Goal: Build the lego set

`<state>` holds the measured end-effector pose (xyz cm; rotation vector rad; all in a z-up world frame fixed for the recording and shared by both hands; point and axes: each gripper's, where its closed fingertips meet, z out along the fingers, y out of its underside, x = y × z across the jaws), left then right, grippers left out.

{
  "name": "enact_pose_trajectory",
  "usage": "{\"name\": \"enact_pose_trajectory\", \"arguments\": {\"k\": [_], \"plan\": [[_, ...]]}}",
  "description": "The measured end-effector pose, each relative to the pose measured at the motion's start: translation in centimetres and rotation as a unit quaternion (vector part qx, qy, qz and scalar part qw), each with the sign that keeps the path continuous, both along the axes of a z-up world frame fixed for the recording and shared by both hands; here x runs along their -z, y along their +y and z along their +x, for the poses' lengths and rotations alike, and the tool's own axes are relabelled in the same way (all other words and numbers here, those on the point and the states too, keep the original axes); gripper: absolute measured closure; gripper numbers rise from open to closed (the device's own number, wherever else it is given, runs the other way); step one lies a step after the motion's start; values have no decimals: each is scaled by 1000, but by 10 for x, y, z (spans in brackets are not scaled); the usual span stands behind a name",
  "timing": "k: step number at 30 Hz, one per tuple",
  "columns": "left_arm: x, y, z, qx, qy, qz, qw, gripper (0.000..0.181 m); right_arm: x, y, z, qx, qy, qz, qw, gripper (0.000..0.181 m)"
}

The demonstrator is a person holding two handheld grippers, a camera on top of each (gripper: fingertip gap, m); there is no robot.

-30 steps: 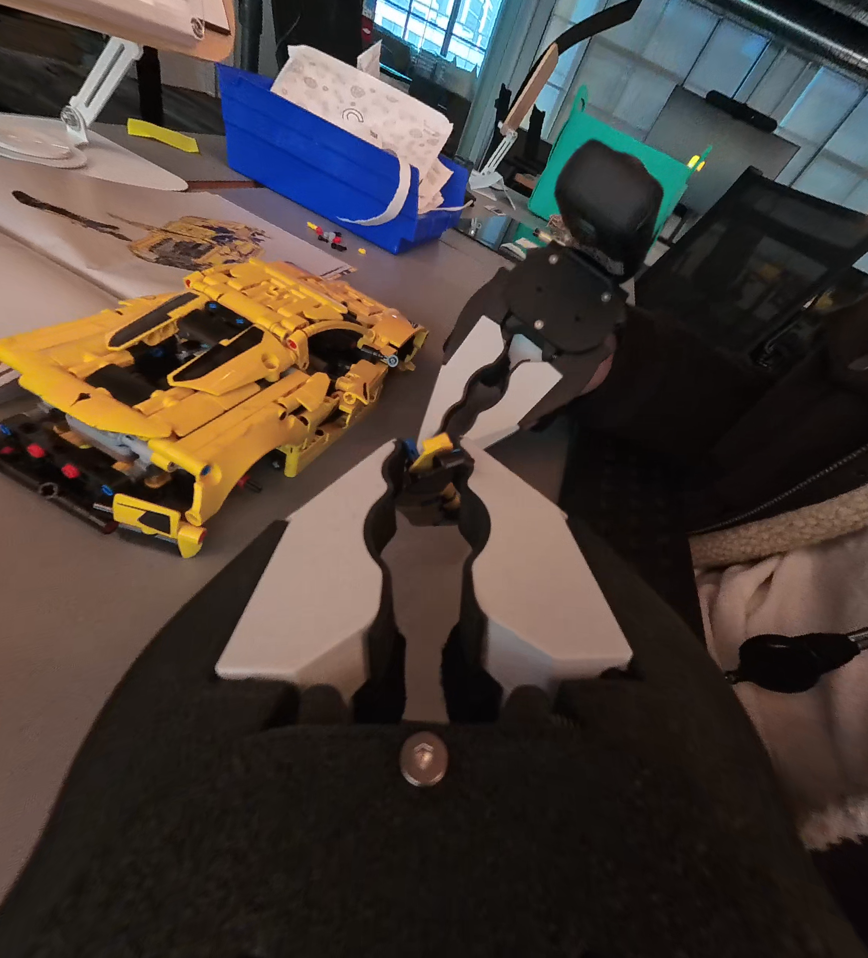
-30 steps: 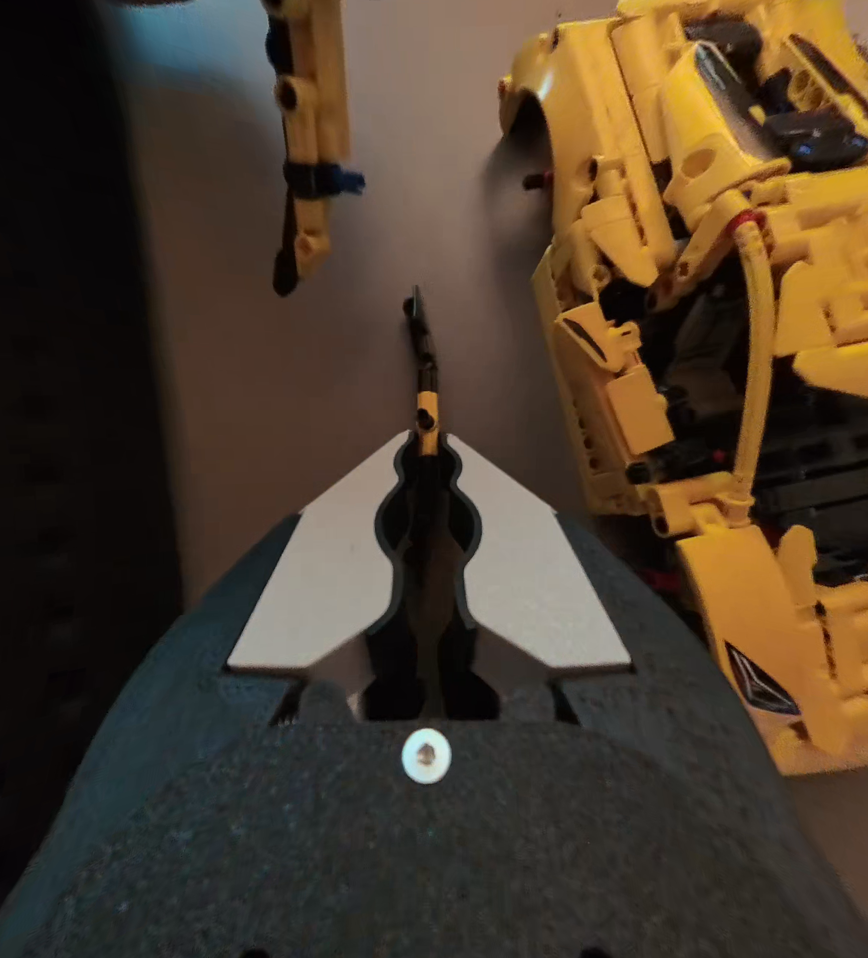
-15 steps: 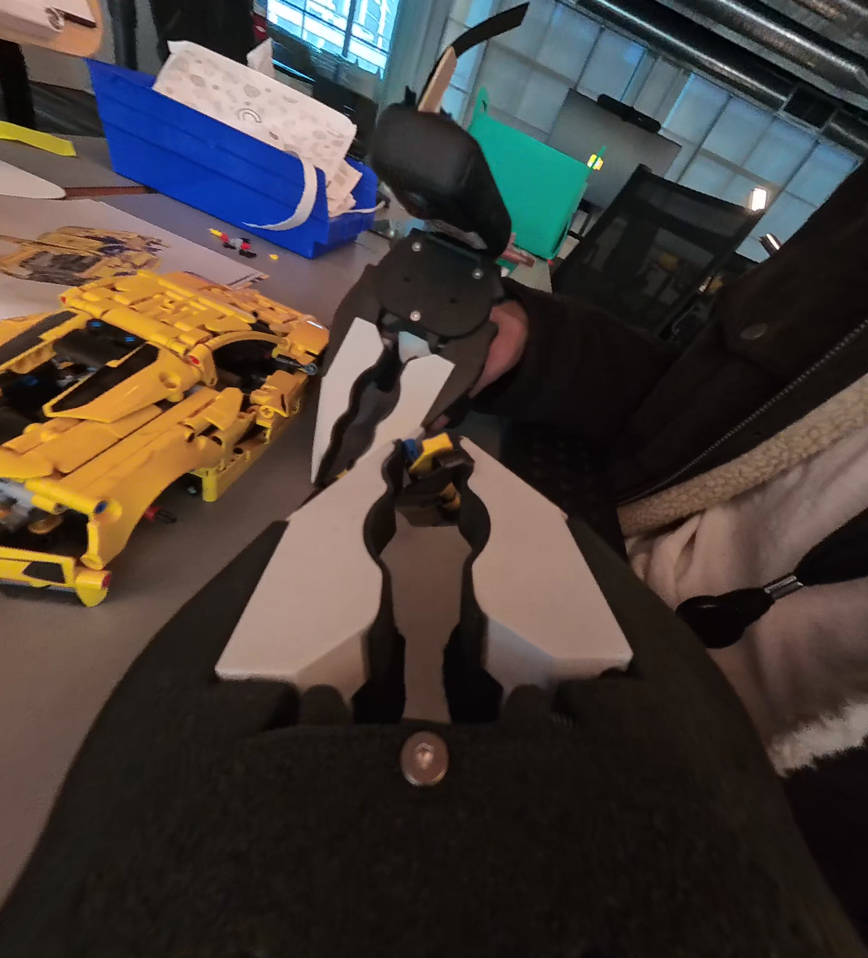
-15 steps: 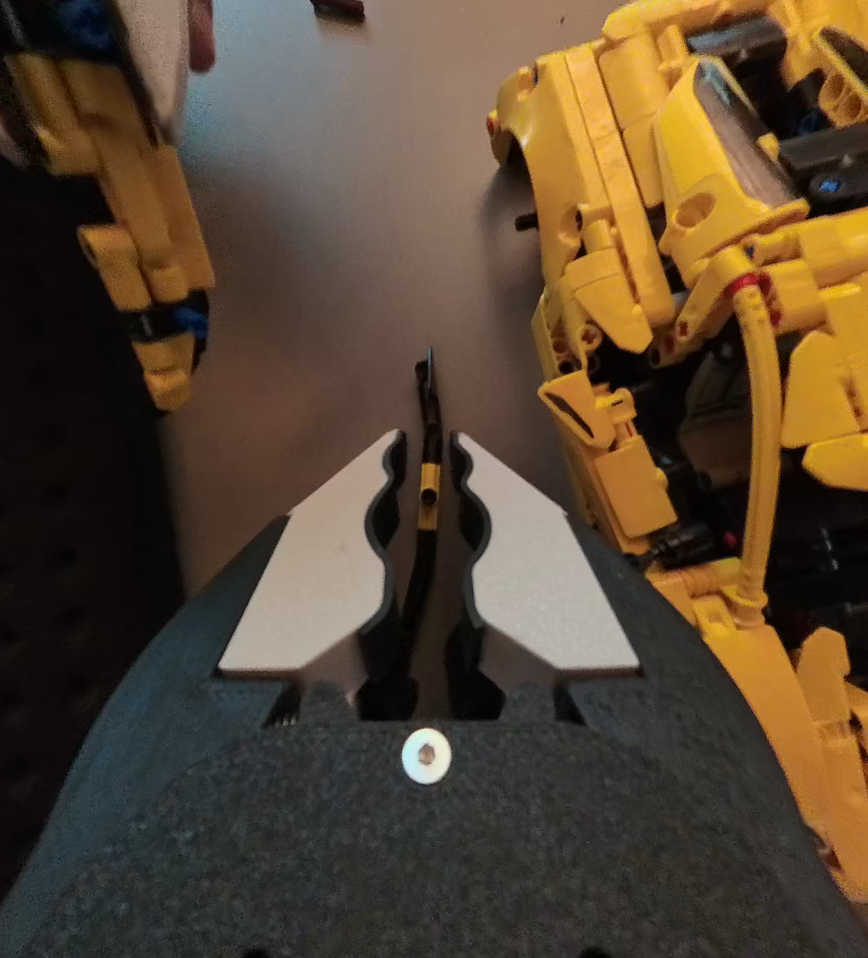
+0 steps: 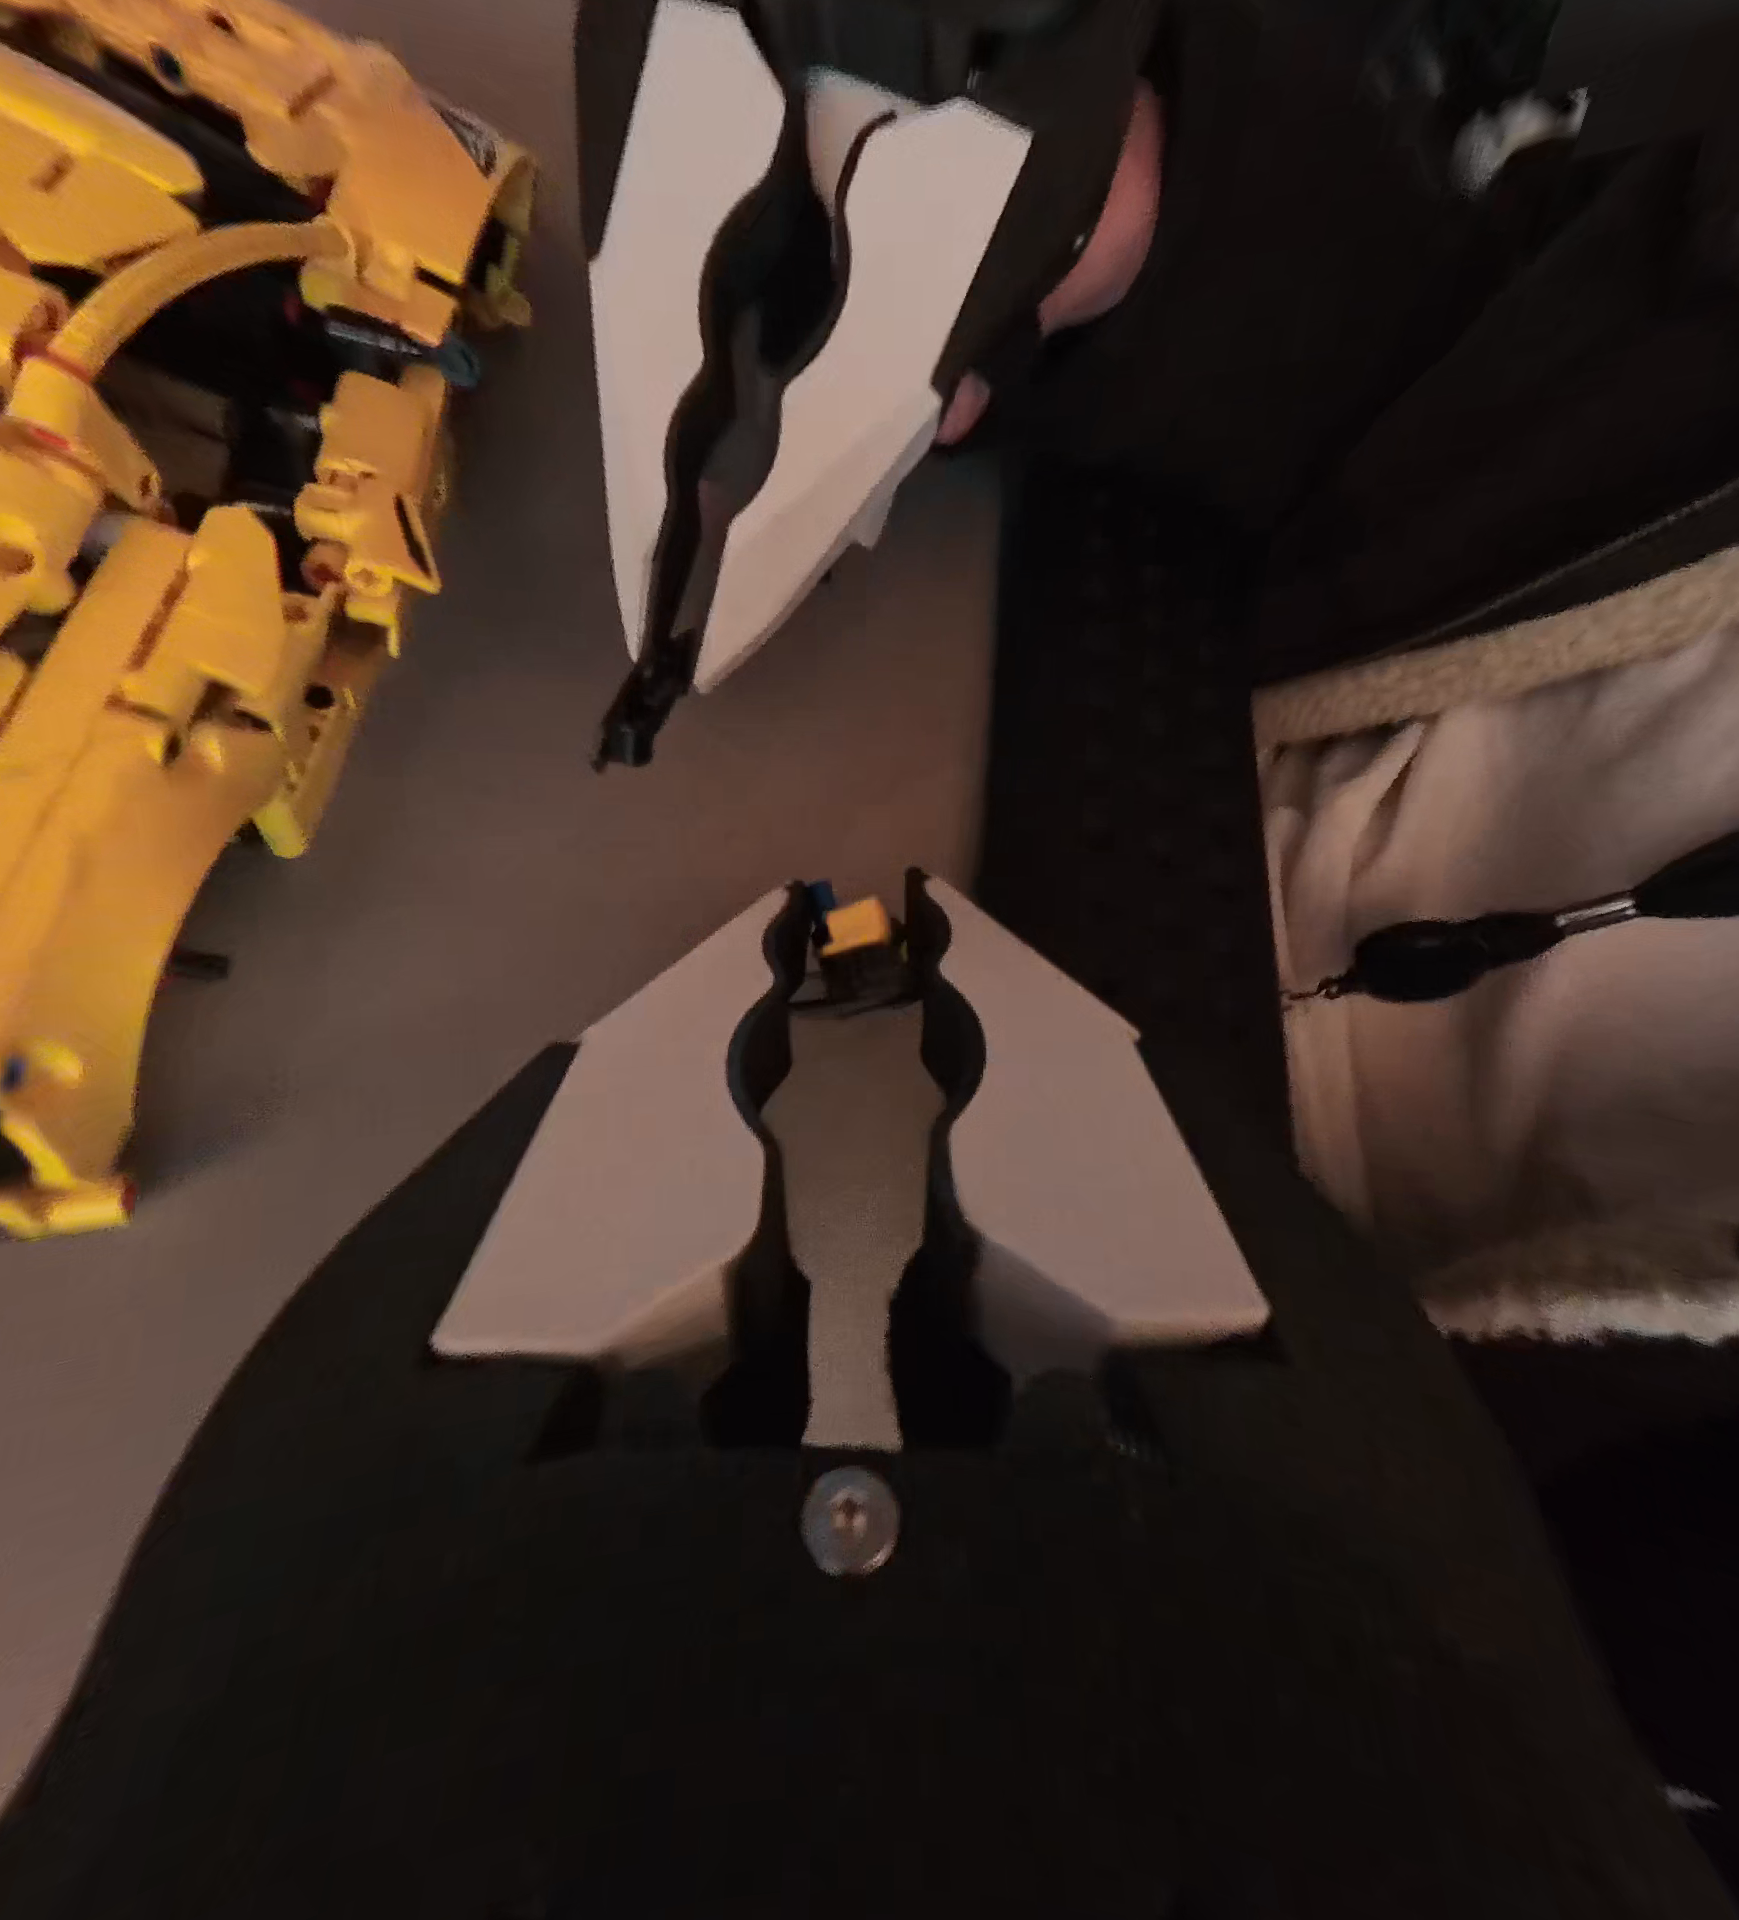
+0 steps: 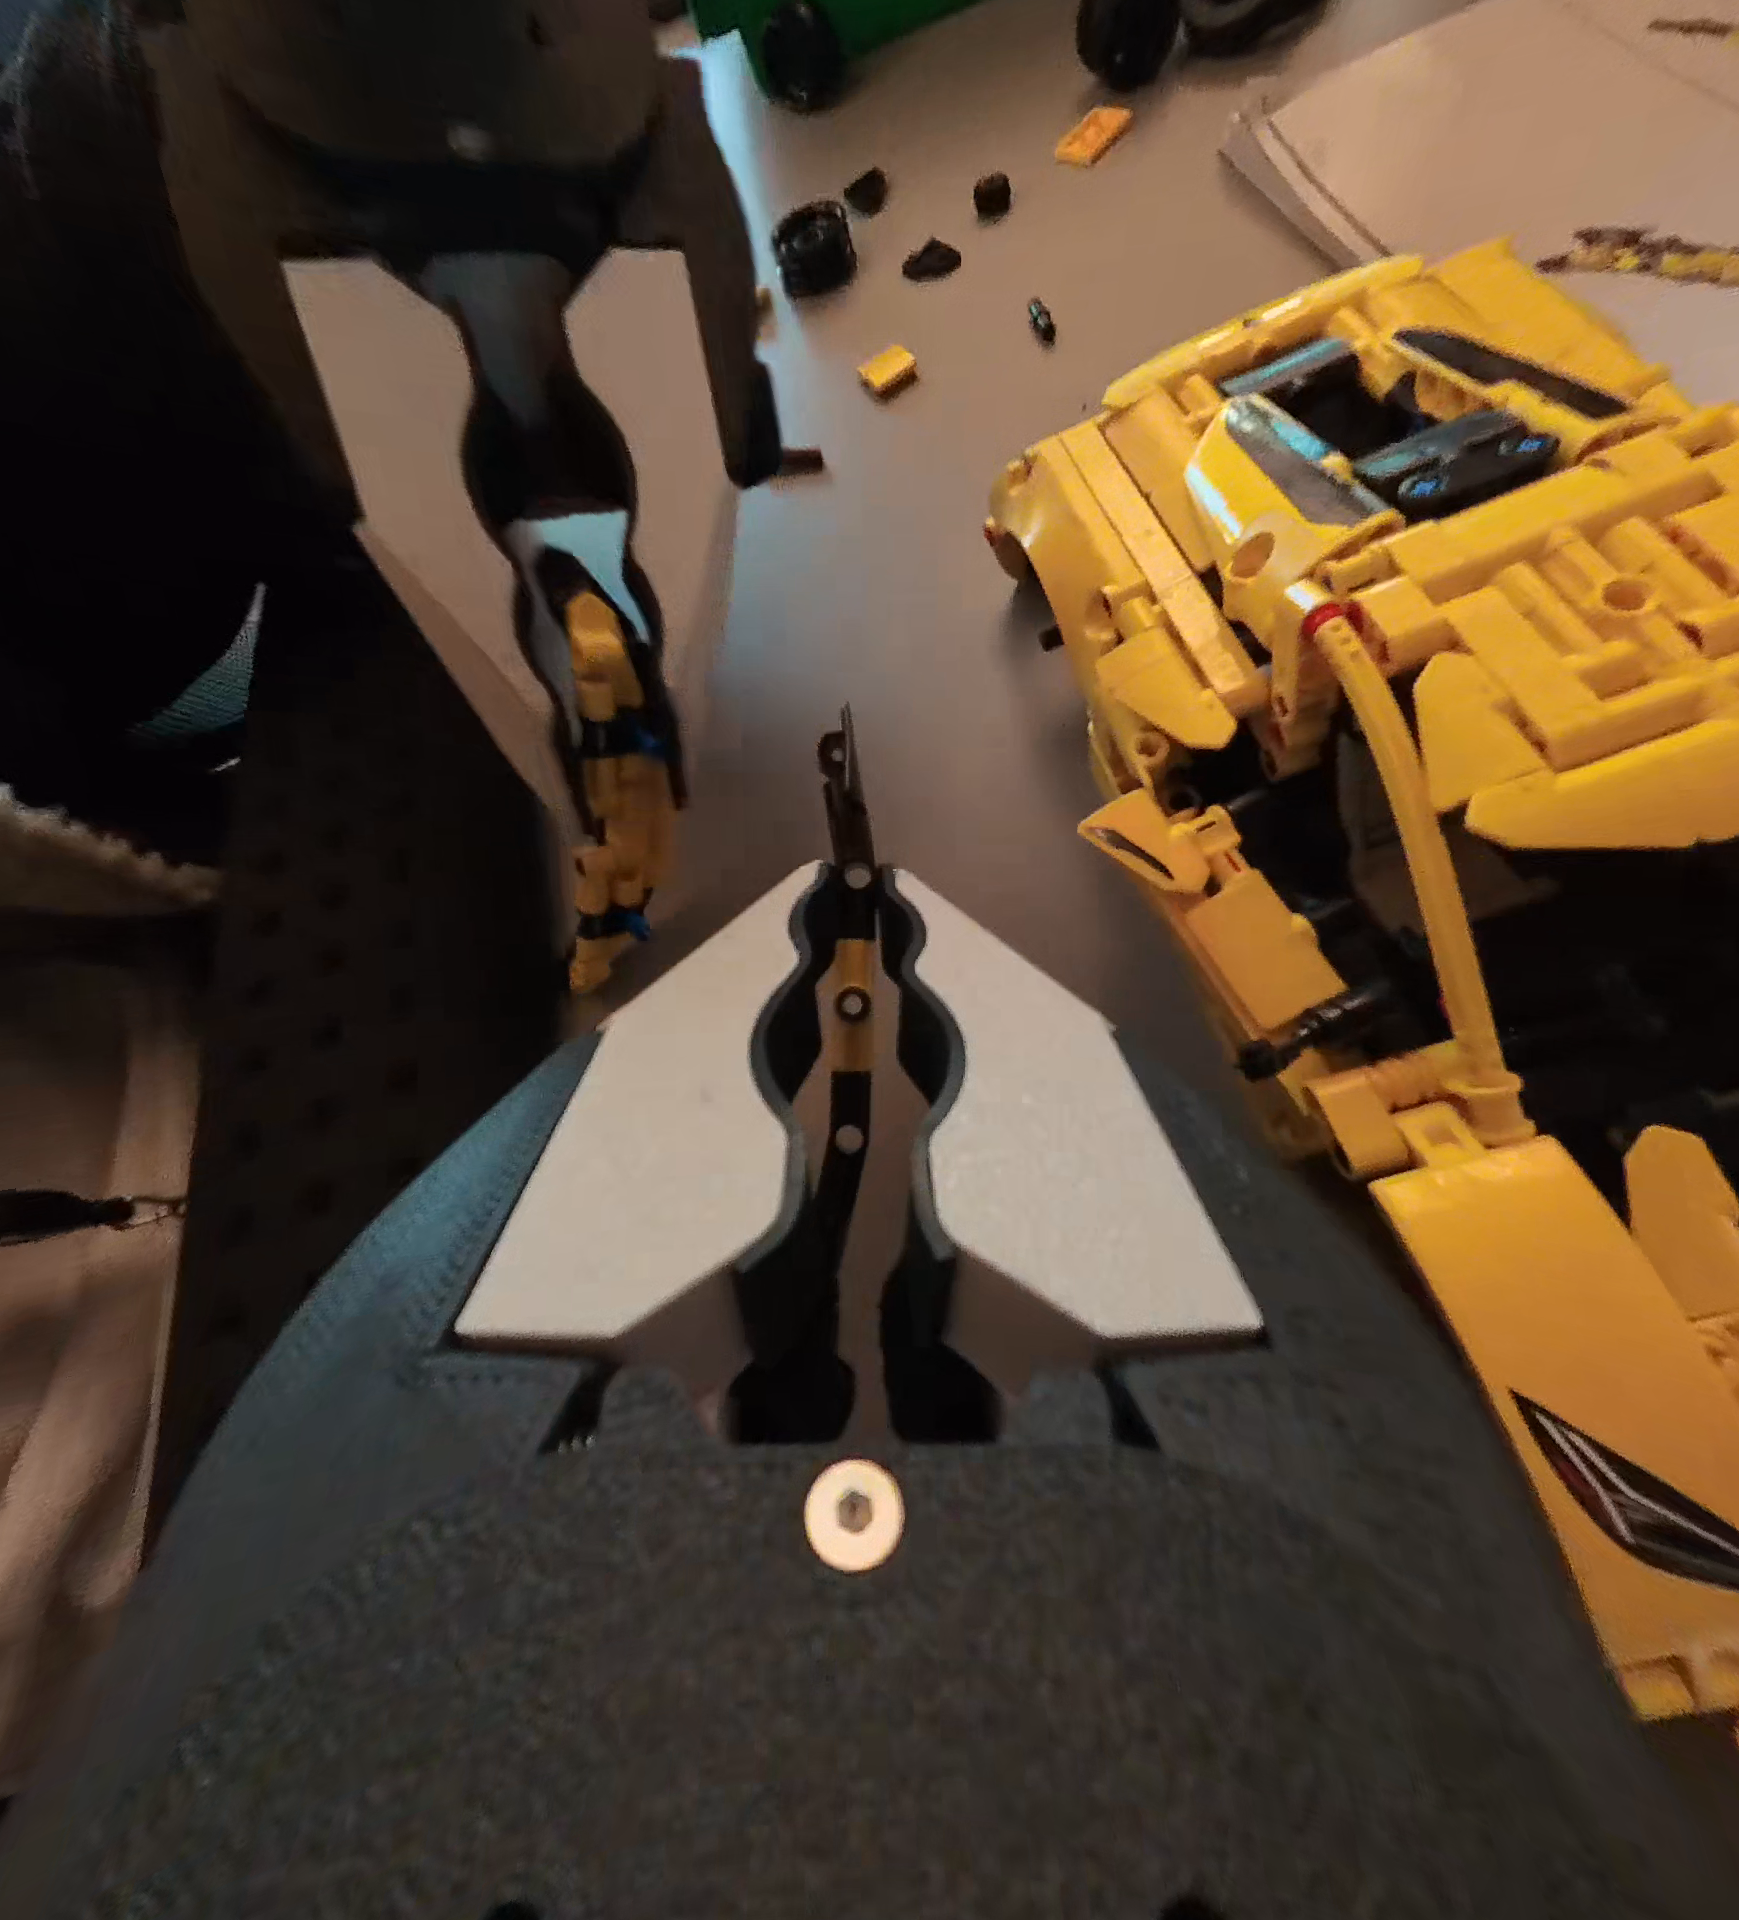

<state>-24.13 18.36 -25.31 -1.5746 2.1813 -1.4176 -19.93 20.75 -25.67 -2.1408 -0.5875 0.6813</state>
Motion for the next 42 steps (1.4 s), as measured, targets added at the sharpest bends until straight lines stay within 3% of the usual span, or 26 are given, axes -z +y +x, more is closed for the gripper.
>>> {"name": "enact_pose_trajectory", "arguments": {"k": [4,11,16,23,32,37,42], "plan": [[8,-2,26,15,23,40,999,162,2,9,16,41,-19,15,999,173],[19,-4,64,-113,19,13,993,157,-21,23,55,136,38,46,989,174],[23,-2,64,-148,32,51,987,153,-25,23,57,142,47,51,988,174],[33,-10,78,-151,64,-3,987,152,-22,23,59,146,43,50,987,174],[9,19,65,-204,45,-89,974,145,-31,24,67,160,83,52,982,174],[16,50,44,-285,64,-53,955,144,-28,24,67,160,76,52,983,174],[25,36,26,-335,103,-59,935,142,-28,24,66,160,78,50,983,174]]}}
